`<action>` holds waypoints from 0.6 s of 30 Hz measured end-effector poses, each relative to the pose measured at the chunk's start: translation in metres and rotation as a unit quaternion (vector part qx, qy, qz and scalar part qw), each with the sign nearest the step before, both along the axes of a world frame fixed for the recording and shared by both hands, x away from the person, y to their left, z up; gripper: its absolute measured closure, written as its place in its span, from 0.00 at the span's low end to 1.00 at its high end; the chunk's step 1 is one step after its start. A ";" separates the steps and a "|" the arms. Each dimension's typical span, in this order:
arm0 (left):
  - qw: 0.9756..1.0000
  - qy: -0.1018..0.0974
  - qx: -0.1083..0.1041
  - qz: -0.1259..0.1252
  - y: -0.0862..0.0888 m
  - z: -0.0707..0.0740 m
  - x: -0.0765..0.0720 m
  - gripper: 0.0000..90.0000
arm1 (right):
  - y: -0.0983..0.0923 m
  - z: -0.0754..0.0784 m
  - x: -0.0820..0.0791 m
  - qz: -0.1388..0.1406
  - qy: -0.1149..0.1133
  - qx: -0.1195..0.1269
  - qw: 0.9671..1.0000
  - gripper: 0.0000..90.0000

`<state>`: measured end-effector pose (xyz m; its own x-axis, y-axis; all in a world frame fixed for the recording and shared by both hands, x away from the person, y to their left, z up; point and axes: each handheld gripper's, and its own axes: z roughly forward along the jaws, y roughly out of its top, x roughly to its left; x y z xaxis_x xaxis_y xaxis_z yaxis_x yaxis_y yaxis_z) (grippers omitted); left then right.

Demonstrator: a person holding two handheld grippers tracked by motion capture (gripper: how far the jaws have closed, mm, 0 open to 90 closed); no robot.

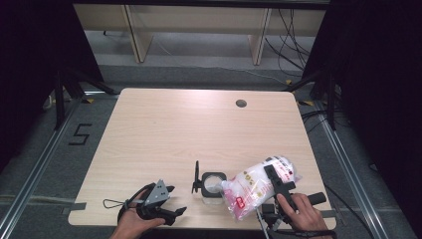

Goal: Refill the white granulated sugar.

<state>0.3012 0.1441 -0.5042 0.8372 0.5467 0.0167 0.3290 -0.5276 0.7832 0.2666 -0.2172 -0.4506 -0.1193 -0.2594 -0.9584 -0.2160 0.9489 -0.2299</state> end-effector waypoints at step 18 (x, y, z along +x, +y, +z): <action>1.000 0.003 -0.004 0.000 -0.001 0.000 0.000 0.23 | -0.001 0.001 0.000 0.001 -0.005 -0.002 1.000 0.41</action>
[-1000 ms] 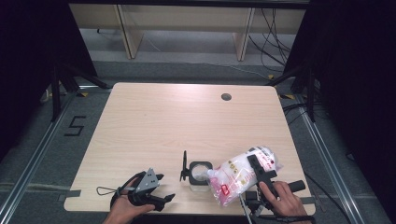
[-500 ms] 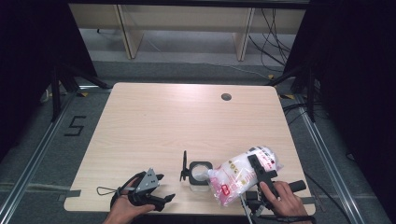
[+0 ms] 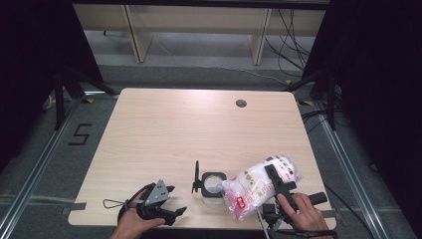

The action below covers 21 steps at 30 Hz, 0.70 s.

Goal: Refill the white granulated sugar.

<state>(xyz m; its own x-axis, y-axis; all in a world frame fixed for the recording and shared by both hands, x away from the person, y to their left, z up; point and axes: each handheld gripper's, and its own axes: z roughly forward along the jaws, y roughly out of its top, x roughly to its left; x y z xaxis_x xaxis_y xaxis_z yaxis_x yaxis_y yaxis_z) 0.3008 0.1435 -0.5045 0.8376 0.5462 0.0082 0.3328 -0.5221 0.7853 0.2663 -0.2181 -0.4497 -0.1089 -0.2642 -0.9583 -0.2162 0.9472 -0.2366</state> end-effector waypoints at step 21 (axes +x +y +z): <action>1.000 0.003 -0.004 0.009 -0.001 -0.001 -0.001 0.23 | 0.001 0.005 -0.003 -0.016 0.001 -0.035 0.999 0.42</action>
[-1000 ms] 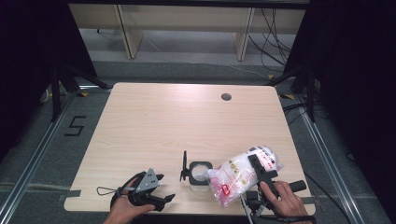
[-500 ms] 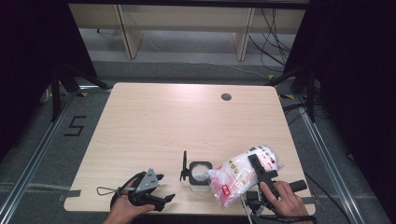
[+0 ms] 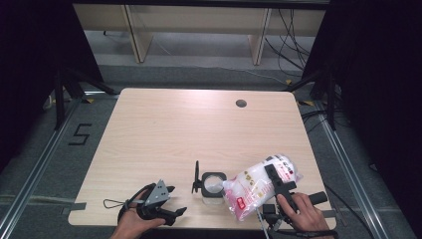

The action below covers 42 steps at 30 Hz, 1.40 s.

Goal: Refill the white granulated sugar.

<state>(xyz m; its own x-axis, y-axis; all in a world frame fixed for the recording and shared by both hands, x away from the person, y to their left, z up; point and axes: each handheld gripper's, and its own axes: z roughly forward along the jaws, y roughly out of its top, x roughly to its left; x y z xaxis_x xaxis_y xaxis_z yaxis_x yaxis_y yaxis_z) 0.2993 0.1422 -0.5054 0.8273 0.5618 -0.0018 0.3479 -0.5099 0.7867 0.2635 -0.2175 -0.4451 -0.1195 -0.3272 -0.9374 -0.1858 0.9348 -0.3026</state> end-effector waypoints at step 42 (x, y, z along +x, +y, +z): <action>1.000 0.008 -0.003 -0.006 0.000 0.000 0.000 0.23 | -0.002 0.000 0.000 0.004 0.003 0.014 1.000 0.42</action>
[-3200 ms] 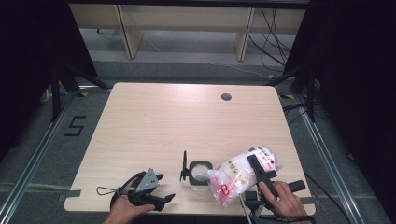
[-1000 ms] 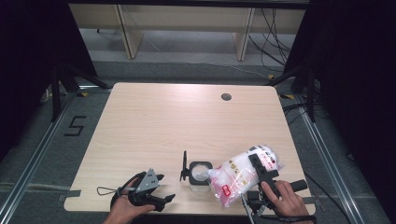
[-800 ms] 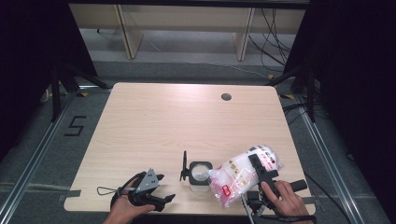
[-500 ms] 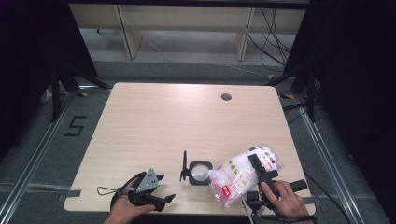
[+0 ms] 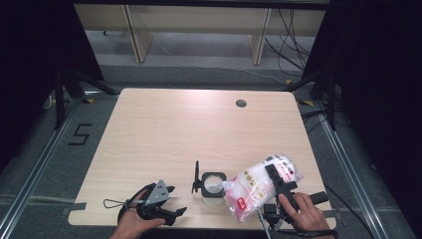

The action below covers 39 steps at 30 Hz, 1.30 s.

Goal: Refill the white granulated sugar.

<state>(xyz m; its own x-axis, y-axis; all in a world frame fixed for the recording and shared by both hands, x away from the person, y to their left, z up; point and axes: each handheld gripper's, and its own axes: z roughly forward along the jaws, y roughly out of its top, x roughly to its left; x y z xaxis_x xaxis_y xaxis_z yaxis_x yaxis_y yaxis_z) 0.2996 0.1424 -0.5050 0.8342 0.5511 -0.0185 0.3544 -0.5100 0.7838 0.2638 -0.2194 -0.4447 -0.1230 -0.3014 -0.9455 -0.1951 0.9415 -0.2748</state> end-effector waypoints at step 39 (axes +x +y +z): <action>1.000 0.000 0.001 -0.001 0.000 0.000 0.000 0.23 | 0.001 0.001 -0.001 0.009 -0.007 -0.001 1.000 0.43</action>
